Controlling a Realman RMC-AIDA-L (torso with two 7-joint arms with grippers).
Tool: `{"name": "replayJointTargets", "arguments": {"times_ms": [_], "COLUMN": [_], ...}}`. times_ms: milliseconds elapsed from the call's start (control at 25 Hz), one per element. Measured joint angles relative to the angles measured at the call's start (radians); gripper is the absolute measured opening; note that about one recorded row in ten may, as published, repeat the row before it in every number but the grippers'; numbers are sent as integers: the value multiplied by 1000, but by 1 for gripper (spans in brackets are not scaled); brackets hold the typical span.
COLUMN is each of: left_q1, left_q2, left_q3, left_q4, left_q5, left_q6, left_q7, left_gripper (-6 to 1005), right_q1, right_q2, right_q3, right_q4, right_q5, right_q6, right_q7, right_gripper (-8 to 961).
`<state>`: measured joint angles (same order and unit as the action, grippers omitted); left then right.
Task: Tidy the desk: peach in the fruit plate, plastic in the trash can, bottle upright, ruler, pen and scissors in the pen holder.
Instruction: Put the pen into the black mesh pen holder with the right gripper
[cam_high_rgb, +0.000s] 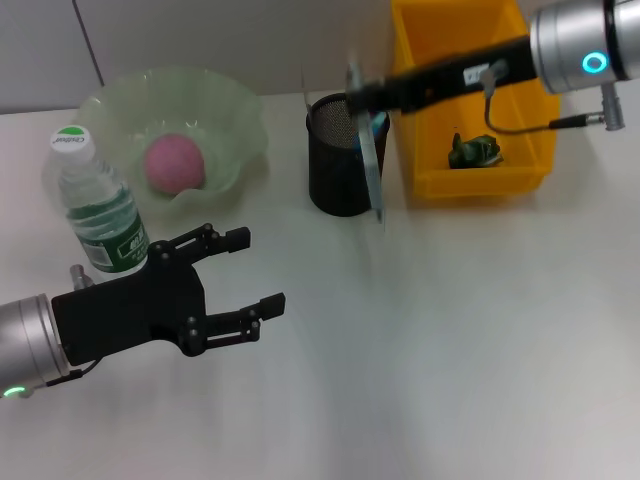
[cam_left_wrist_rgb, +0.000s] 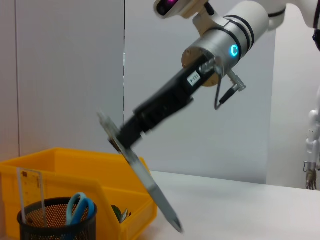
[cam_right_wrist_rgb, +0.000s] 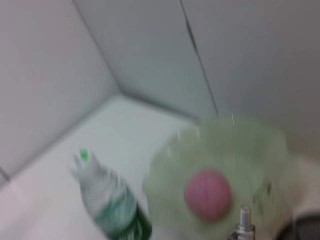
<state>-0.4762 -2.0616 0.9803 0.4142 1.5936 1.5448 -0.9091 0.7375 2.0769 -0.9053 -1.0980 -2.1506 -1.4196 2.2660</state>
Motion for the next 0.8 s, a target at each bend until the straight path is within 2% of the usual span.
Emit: {"name": "replayJointTargets", "arguments": {"times_ms": [160, 280, 360, 560, 800], "left_q1": [0, -1, 0, 0, -1], "left_q2": [-1, -2, -3, -4, -5], "left_q3": [-1, -1, 0, 4, 0], "left_q4": [0, 0, 0, -4, -6], "left_q5": [-2, -1, 0, 0, -4], "left_q6": [0, 0, -1, -7, -7], "left_q7": [1, 1, 3, 4, 4], "left_gripper": [861, 861, 861, 861, 861], "right_q1": [-59, -67, -71, -60, -20], "right_q2": [0, 0, 0, 0, 2], "right_q3": [4, 5, 5, 5, 5], "right_q4": [45, 83, 152, 237, 320], "right_q5": [156, 209, 299, 396, 416], "right_q6": [137, 190, 278, 365, 441], "right_q7": [-138, -194, -292, -398, -475], "right_gripper": [173, 173, 173, 173, 181]}}
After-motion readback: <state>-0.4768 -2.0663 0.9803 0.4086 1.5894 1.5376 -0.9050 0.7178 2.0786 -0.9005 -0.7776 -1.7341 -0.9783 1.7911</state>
